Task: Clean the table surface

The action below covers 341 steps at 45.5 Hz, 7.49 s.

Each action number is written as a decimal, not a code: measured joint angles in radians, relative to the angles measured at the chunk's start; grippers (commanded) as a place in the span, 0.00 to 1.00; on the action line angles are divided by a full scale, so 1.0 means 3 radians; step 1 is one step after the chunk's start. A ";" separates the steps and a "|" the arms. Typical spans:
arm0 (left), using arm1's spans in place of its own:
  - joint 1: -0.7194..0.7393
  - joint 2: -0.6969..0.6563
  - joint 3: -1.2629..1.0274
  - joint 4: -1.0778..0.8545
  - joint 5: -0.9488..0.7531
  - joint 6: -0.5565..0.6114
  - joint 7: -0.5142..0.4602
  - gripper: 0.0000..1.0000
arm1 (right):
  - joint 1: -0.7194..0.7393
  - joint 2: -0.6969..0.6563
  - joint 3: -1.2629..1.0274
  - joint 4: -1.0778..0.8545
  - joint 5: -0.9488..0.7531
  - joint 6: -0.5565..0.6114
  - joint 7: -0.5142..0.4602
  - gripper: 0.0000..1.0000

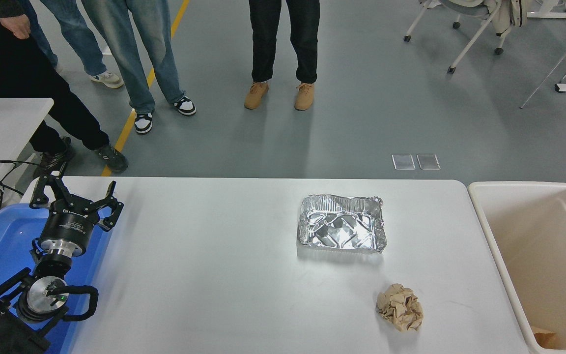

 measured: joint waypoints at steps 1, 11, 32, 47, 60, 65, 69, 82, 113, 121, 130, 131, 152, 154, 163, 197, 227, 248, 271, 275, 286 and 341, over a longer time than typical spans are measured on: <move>0.0000 0.0000 0.0000 0.0000 0.0000 0.0000 0.0000 0.99 | 0.0010 -0.0017 0.0002 0.0000 0.0078 0.0022 0.0002 1.00; 0.0000 0.0000 0.0000 0.0000 0.0000 0.0000 0.0001 0.99 | 0.0128 -0.0122 0.0198 0.0024 0.0638 0.0251 0.0015 1.00; 0.0000 -0.0001 0.0000 0.0000 0.0001 0.0000 0.0003 0.99 | 0.0371 -0.0224 0.1620 0.0930 0.0996 0.0668 0.0031 1.00; 0.0000 0.0000 0.0000 0.0000 0.0000 0.0000 0.0000 0.99 | 0.0376 0.0044 0.2204 0.1522 0.1035 0.0832 0.0036 1.00; 0.0000 0.0000 0.0000 0.0000 0.0000 0.0000 0.0002 0.99 | 0.0251 0.0255 0.2443 0.1790 0.1121 0.1366 0.0037 1.00; 0.0000 0.0000 0.0000 0.0000 0.0001 0.0000 0.0003 0.99 | 0.0161 0.0293 0.2504 0.1853 0.1144 0.1576 0.0040 1.00; 0.0000 0.0000 0.0000 0.0000 0.0001 0.0000 0.0003 0.99 | 0.0128 0.0340 0.2525 0.1813 0.1147 0.1669 0.0077 1.00; 0.0000 0.0000 0.0000 0.0000 0.0001 0.0000 0.0003 0.99 | 0.0089 0.0475 0.2490 0.1612 0.1141 0.1826 0.0245 1.00; 0.0000 -0.0001 0.0000 0.0000 0.0000 0.0000 0.0002 0.99 | 0.0489 0.0061 0.1654 0.1613 0.0908 0.2054 0.0273 1.00; 0.0000 -0.0001 0.0000 0.0000 0.0001 0.0000 0.0002 0.99 | 0.0654 -0.0127 0.1428 0.1815 0.0716 0.2159 0.0282 1.00; 0.0000 0.0000 0.0000 0.0000 0.0000 0.0000 0.0002 0.99 | 0.0823 -0.0252 0.1328 0.2149 0.0209 0.2197 0.0295 1.00; 0.0000 0.0000 0.0000 0.0000 0.0000 0.0000 0.0002 0.99 | 0.0857 -0.0258 0.1320 0.2185 0.0140 0.2200 0.0295 1.00; 0.0000 0.0001 0.0000 0.0000 0.0000 0.0000 0.0003 0.99 | 0.1394 -0.0269 0.1151 0.2685 -0.1228 0.2156 0.0294 1.00; 0.0000 0.0001 0.0000 0.0000 0.0001 0.0000 0.0003 0.99 | 0.1426 -0.0262 0.1133 0.2726 -0.1311 0.2140 0.0294 1.00; 0.0000 0.0001 0.0000 0.0000 0.0000 0.0000 0.0003 0.99 | 0.1563 -0.0228 0.0985 0.2872 -0.1761 0.1963 0.0292 1.00; 0.0000 -0.0001 0.0000 0.0000 0.0001 0.0000 0.0002 0.99 | 0.1848 0.0055 -0.0161 0.2980 -0.2403 0.1183 0.0145 1.00; 0.0000 0.0001 0.0000 0.0000 0.0000 0.0000 0.0001 0.99 | 0.1859 0.0390 -0.1072 0.2835 -0.2740 0.0301 0.0147 1.00; 0.0000 0.0001 0.0000 0.0000 0.0000 0.0000 0.0002 0.99 | 0.1611 0.0659 -0.1123 0.2490 -0.2610 0.0252 -0.0012 1.00; 0.0000 0.0000 0.0000 0.0000 0.0000 0.0000 0.0002 0.99 | 0.1352 0.1123 -0.1124 0.1783 -0.2339 0.0143 -0.0316 1.00; 0.0000 0.0000 0.0000 0.0000 0.0000 0.0000 0.0002 0.99 | 0.1311 0.1174 -0.1124 0.1706 -0.2307 0.0121 -0.0328 1.00; 0.0000 0.0000 0.0000 0.0000 0.0000 0.0000 0.0002 0.99 | 0.1202 0.1276 -0.1128 0.1539 -0.2266 0.0071 -0.0338 0.98; 0.0000 -0.0001 0.0000 0.0000 0.0001 0.0000 0.0003 0.99 | 0.0902 0.1509 -0.1180 0.1242 -0.2275 -0.0283 -0.0315 0.66</move>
